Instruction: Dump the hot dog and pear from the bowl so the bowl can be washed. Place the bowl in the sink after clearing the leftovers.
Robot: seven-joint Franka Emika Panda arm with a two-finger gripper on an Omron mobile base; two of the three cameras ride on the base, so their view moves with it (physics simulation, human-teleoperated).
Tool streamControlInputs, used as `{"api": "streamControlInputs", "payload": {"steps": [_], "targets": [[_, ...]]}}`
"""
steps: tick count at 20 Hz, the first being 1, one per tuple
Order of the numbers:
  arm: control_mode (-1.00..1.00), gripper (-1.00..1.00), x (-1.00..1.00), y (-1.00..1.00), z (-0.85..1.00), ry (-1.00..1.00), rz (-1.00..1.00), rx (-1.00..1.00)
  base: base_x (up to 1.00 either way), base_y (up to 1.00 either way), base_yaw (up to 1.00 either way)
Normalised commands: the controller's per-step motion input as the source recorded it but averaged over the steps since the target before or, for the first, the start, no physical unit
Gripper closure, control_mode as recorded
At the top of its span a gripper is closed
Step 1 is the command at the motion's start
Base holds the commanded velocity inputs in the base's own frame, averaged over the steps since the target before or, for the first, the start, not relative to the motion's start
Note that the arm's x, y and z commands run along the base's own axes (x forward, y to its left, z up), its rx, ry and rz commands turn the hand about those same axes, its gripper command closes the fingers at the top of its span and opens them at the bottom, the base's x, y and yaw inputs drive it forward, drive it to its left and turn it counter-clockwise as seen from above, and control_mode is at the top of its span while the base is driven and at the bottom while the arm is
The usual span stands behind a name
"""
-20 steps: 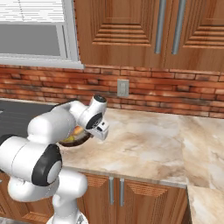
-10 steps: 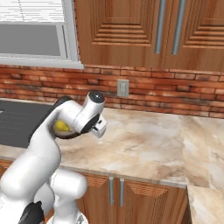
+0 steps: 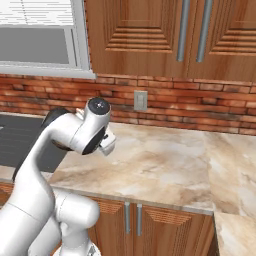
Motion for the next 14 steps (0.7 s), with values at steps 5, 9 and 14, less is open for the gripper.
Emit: {"api": "streamControlInputs", "payload": {"steps": [5, 9, 14], "targets": [[-1.00, 1.00, -0.34, -0.36, 0.30, 0.09, 0.00, 0.26, 0.00, 0.00, 0.00], [-1.00, 1.00, 0.00, -0.10, 0.01, 0.10, 0.00, 0.06, 0.00, 0.00, 0.00], [-1.00, 1.00, 0.00, 0.00, 0.00, 0.00, 0.00, 0.00, 0.00, 0.00, 0.00]]}}
